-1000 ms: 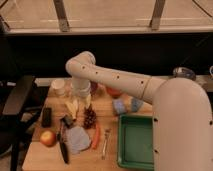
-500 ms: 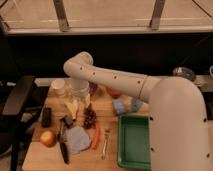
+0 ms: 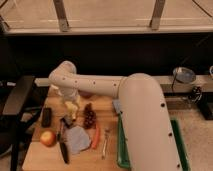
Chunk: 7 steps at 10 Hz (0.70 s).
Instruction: Place banana in purple bowl
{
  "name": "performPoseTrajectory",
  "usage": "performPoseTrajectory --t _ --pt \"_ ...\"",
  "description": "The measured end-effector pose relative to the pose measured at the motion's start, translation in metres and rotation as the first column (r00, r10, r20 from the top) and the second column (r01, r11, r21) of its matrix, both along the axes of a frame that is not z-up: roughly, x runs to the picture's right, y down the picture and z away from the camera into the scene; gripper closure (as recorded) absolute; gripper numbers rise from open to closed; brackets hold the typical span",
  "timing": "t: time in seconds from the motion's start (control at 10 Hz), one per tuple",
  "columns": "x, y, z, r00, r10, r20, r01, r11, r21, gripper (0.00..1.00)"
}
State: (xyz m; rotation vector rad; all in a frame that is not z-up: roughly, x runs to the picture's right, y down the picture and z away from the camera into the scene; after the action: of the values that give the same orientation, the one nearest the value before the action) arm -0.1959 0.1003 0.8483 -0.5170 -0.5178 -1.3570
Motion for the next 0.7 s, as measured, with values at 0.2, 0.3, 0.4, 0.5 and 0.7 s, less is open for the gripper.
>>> performPoseTrajectory --t 0.2,0.3,0.4,0.5,0.7 --pt "-0.001 0.011 0.015 1.000 -0.013 0.019 0.014 0.9997 -0.018 0.38" --pt "-0.004 0.016 0.020 0.999 -0.009 0.032 0.010 0.9994 -0.032 0.38" --pt "-0.006 0.023 0.027 0.999 0.001 0.044 0.001 0.9989 -0.047 0.38" --pt "-0.007 0.031 0.034 0.998 0.018 0.052 -0.015 0.9976 -0.067 0.42" --pt "-0.008 0.039 0.042 0.997 0.056 0.062 -0.050 0.9940 -0.097 0.62"
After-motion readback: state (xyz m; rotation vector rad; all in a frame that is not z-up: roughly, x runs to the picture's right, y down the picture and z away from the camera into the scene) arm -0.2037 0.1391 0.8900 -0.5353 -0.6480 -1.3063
